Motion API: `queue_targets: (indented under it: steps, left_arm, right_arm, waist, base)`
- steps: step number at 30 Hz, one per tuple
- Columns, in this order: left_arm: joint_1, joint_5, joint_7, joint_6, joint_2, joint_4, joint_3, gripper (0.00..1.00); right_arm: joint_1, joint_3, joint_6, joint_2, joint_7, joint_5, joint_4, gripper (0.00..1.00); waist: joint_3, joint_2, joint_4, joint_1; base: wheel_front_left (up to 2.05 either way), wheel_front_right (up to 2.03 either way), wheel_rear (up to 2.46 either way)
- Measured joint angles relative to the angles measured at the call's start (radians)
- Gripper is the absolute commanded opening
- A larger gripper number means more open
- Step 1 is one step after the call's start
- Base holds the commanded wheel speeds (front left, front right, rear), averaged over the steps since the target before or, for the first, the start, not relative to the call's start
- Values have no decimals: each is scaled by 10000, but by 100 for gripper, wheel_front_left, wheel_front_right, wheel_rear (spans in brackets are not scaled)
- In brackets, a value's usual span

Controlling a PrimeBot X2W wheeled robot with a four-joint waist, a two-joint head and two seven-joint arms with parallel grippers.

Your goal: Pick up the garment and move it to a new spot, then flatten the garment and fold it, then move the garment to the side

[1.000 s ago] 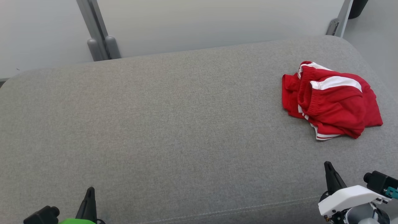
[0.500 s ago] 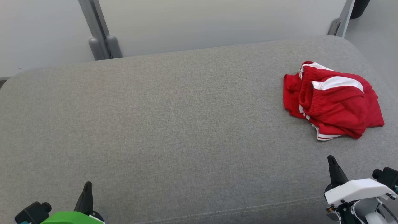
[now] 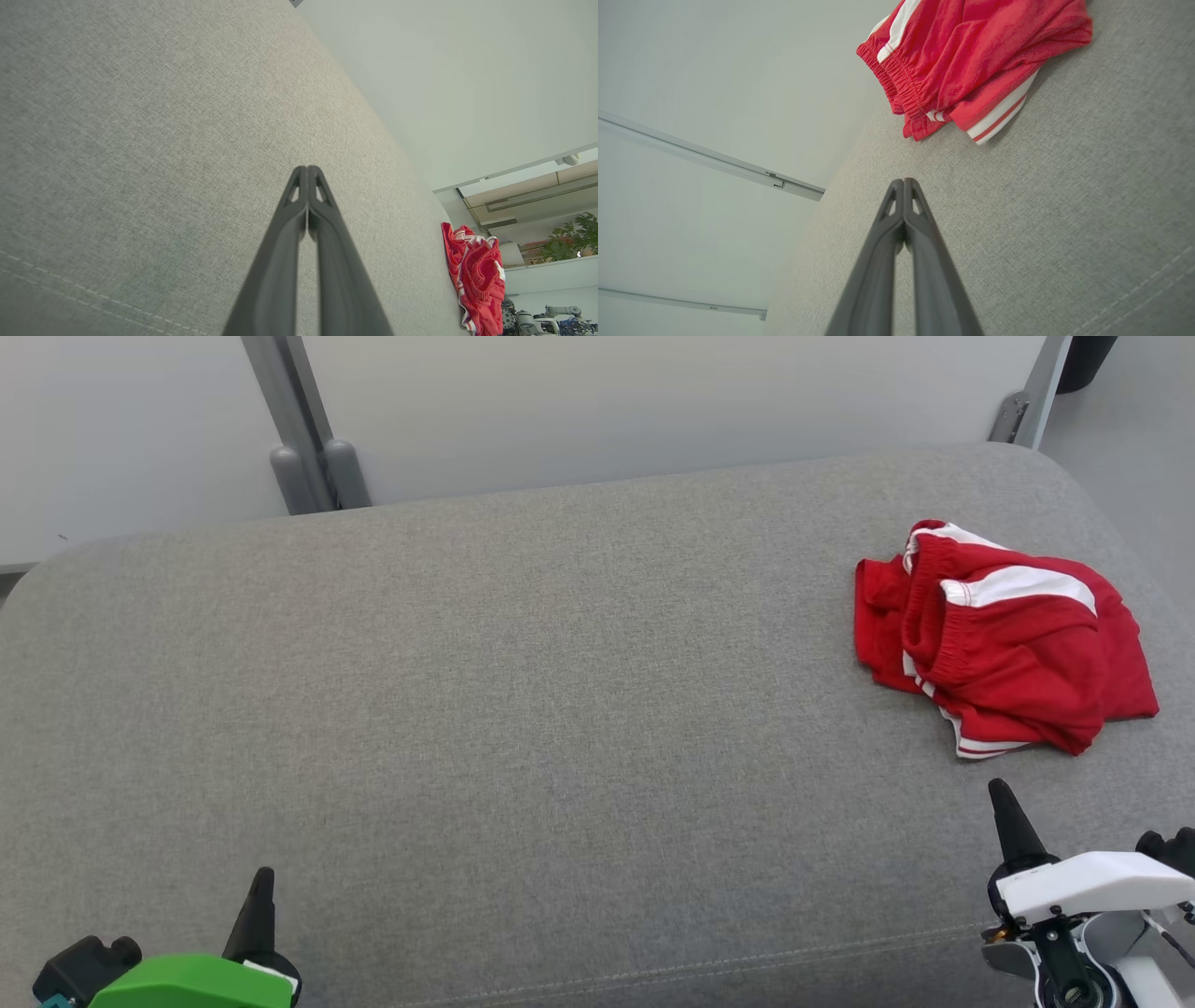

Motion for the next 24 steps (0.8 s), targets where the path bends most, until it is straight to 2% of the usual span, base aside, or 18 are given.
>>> queue_targets:
  steps: [24]
  left_arm:
    - [-697,-2654,719,-558,-261,412,677,0]
  right_arm:
    - [-440,-878,527,339,748,2997,54,0]
  waist:
    - [19,0,90,0]
  base:
    - [0,0,0]
